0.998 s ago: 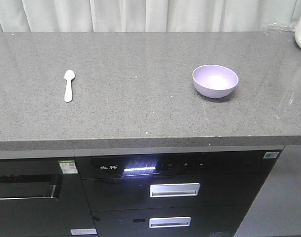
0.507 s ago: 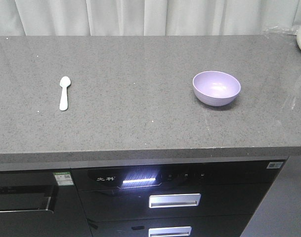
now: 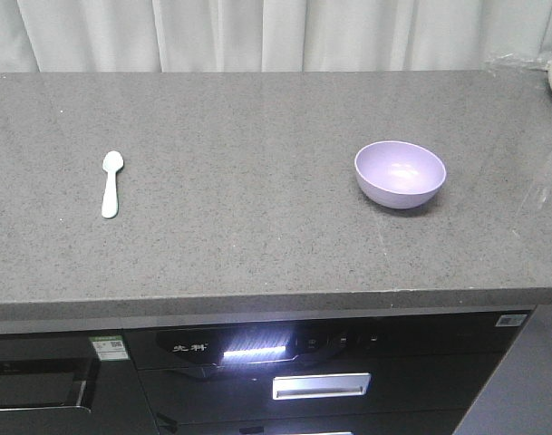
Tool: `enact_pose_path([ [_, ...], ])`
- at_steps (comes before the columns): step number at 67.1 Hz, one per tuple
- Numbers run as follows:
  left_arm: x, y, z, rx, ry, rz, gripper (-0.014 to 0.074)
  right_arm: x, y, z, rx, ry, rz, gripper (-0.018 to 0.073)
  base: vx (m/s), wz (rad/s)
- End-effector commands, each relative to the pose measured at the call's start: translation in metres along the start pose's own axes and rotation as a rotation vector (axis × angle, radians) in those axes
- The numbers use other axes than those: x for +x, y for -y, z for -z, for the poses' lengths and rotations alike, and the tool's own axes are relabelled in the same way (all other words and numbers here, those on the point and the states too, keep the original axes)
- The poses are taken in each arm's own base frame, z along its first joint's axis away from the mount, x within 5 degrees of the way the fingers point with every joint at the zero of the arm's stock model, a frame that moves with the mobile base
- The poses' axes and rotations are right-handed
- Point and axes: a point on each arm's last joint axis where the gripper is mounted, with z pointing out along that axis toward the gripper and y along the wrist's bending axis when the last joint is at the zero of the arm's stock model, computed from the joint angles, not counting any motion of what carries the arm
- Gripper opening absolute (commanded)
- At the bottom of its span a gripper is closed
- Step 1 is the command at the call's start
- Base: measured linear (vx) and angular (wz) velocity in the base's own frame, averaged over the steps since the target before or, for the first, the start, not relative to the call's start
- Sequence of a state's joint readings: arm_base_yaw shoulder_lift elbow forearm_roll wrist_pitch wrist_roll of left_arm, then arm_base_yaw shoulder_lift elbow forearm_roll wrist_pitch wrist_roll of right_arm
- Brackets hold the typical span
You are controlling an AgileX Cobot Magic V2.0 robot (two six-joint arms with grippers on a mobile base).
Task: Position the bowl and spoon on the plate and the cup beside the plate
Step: 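Continue driving forward until the spoon and bowl are within reach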
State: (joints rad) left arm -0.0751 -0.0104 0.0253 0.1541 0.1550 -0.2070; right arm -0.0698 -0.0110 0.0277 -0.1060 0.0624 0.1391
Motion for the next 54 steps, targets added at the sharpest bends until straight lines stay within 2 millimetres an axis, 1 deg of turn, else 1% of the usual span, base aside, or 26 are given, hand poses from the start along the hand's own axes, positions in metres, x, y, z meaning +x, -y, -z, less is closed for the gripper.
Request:
enact_pose_path([
  [1,-0.0099,0.0014,0.0018,0.015,0.095,0.005,-0.0006,-0.006,-0.0005,0.0008,-0.004,0.082,0.008,-0.0003,0.06,-0.01],
  [54,-0.0099,0.0014,0.0018,0.015,0.095,0.005,-0.0006,-0.006,-0.0005,0.0008,-0.004,0.082,0.008,-0.0003,0.06,0.01],
])
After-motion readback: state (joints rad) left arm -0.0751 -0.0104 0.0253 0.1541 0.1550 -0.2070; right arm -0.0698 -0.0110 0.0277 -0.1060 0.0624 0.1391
